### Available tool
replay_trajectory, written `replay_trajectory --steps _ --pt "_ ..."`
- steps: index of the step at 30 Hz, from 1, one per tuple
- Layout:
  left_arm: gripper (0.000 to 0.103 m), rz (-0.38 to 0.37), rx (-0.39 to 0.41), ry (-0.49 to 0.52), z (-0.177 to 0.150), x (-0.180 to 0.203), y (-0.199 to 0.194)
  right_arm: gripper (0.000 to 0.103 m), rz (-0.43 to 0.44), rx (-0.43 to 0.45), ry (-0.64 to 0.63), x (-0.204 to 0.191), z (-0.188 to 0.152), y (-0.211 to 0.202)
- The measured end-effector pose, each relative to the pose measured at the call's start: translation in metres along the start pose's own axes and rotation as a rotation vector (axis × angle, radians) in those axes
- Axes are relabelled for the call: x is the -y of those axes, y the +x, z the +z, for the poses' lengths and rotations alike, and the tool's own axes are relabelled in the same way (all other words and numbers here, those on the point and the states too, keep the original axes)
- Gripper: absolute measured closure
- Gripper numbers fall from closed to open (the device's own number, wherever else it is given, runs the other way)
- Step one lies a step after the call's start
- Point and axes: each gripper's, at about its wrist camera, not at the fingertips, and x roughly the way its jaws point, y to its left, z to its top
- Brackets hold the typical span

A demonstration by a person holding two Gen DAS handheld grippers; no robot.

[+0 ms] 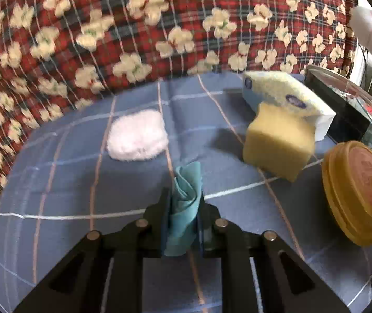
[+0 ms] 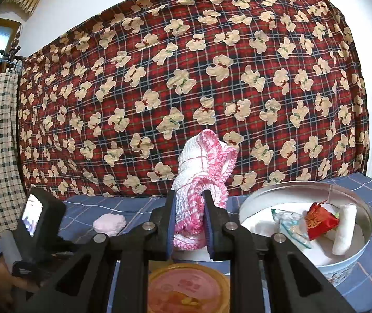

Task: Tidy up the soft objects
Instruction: 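Lift the striped cloth with the right tool while the left tool lifts the teal cloth, then carry the striped cloth with the right tool while the left tool carries the teal cloth over the tin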

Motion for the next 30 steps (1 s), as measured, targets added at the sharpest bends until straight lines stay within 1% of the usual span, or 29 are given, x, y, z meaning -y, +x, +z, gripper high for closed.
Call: replay_trajectory --steps 3,5,7,8,10,11,12,16,26,30 --pt "0.088 0.049 0.056 0.019 0.001 0.002 -0.01 0.082 -0.005 0.004 -0.002 0.008 0.001 -0.002" --pt "0.088 0.077 0.092 0.009 0.001 0.001 -0.016 0.082 -0.013 0.006 0.002 0.017 0.001 -0.003" --pt "0.088 0.091 0.14 -0.024 0.0 -0.002 -0.026 0.082 -0.028 0.01 -0.003 0.025 0.002 -0.004" --pt "0.088 0.084 0.16 -0.053 0.0 -0.005 -0.03 0.082 -0.037 0.014 -0.009 0.03 0.002 -0.005" --pt "0.088 0.024 0.201 -0.13 -0.002 -0.01 -0.037 0.082 -0.051 0.022 -0.017 0.037 0.003 -0.007" --pt "0.088 0.003 0.217 -0.156 -0.002 -0.01 -0.04 0.082 -0.063 0.027 -0.023 0.042 0.003 -0.008" --pt "0.088 0.0 0.226 -0.163 -0.002 -0.007 -0.042 0.082 -0.072 0.03 -0.026 0.045 0.004 -0.009" --pt "0.088 0.018 0.271 -0.131 -0.001 0.016 -0.048 0.082 -0.112 0.049 -0.036 0.064 0.006 -0.014" --pt "0.088 -0.14 0.353 -0.095 0.012 0.084 -0.064 0.082 -0.189 0.076 -0.044 0.105 0.011 -0.02" --pt "0.088 -0.181 0.368 -0.088 0.02 0.109 -0.067 0.082 -0.218 0.076 -0.053 0.121 0.013 -0.019"
